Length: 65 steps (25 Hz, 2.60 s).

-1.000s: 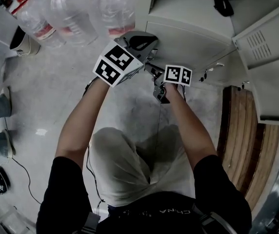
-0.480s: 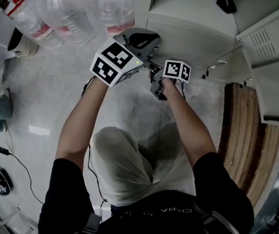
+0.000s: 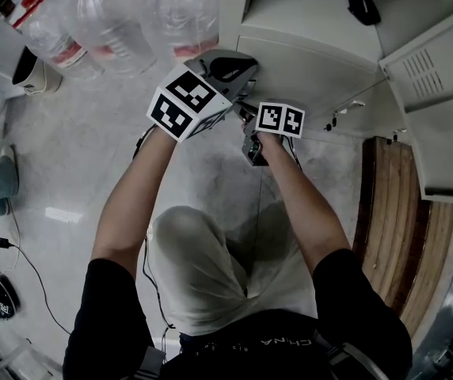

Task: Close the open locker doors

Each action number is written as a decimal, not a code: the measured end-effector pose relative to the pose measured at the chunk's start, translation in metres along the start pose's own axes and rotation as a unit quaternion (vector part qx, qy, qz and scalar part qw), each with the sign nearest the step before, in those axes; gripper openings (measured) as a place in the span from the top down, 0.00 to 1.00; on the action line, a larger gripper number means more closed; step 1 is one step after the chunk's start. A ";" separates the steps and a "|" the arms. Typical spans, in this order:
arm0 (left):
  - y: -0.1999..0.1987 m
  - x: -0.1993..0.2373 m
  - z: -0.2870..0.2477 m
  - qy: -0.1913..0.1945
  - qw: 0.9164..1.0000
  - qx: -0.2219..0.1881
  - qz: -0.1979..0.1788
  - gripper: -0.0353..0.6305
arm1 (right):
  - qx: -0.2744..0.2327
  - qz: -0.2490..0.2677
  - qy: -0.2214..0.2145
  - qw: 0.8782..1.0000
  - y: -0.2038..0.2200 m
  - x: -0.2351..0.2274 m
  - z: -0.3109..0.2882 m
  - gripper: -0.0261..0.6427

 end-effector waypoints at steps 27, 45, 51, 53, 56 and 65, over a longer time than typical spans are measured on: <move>-0.001 -0.001 0.002 0.008 1.000 0.006 0.004 0.92 | -0.021 0.170 0.194 0.966 0.002 0.021 0.003 0.88; -0.002 -0.001 0.001 -0.010 1.000 0.017 -0.007 0.92 | -0.015 0.424 0.366 0.828 0.017 0.041 -0.009 0.86; -0.002 -0.002 0.001 -0.013 1.000 0.020 -0.007 0.92 | 0.000 0.396 0.325 0.859 0.015 0.039 -0.006 0.85; -0.003 -0.002 0.001 -0.015 1.000 0.022 -0.008 0.92 | 0.006 0.385 0.310 0.869 0.014 0.040 -0.004 0.85; -0.003 -0.002 0.001 -0.016 0.999 0.027 -0.007 0.92 | 0.007 0.360 0.279 0.890 0.014 0.038 0.000 0.80; -0.005 -0.005 0.000 -0.037 0.999 0.039 0.007 0.92 | -0.038 0.284 0.217 0.933 0.003 0.037 0.038 0.75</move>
Point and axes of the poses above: the fingertips, and each gripper's own axes: z backward along the fingers, x to its left, y out of its underside, the point moved 6 cm from there along z, backward along the fingers, and after that the axes turned 10 degrees about y, right-handed, at the moved point
